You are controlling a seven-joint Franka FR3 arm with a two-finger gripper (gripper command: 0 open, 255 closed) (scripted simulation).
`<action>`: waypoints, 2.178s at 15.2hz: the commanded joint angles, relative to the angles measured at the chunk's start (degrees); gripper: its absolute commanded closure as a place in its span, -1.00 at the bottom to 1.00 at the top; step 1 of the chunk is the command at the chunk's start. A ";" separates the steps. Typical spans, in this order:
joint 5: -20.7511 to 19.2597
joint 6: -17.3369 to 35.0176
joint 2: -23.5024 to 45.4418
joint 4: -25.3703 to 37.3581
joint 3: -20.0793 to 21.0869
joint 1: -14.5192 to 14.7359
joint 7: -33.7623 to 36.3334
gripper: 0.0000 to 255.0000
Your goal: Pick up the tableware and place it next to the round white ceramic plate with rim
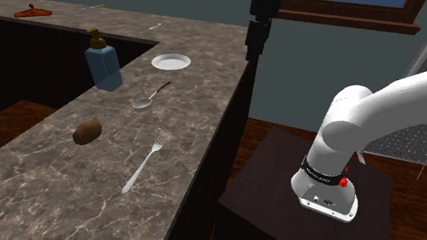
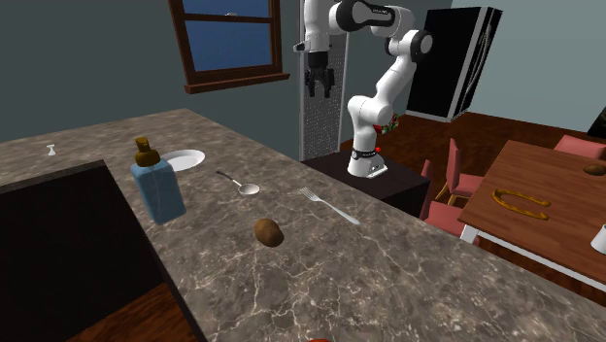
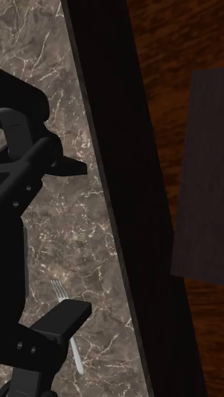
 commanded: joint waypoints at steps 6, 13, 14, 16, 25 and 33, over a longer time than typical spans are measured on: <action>5.89 5.38 -2.83 -6.07 9.54 -1.65 16.73 -1.00; 13.84 14.48 0.37 -8.70 24.35 -4.22 40.11 -1.00; 14.73 15.90 1.51 -8.50 26.57 -4.85 43.44 -1.00; 16.16 18.80 4.22 -7.71 31.10 -6.43 50.11 -1.00; 13.44 31.54 22.52 1.33 53.93 -20.89 82.45 -1.00; -29.14 34.41 62.21 15.26 73.14 -34.27 133.20 -1.00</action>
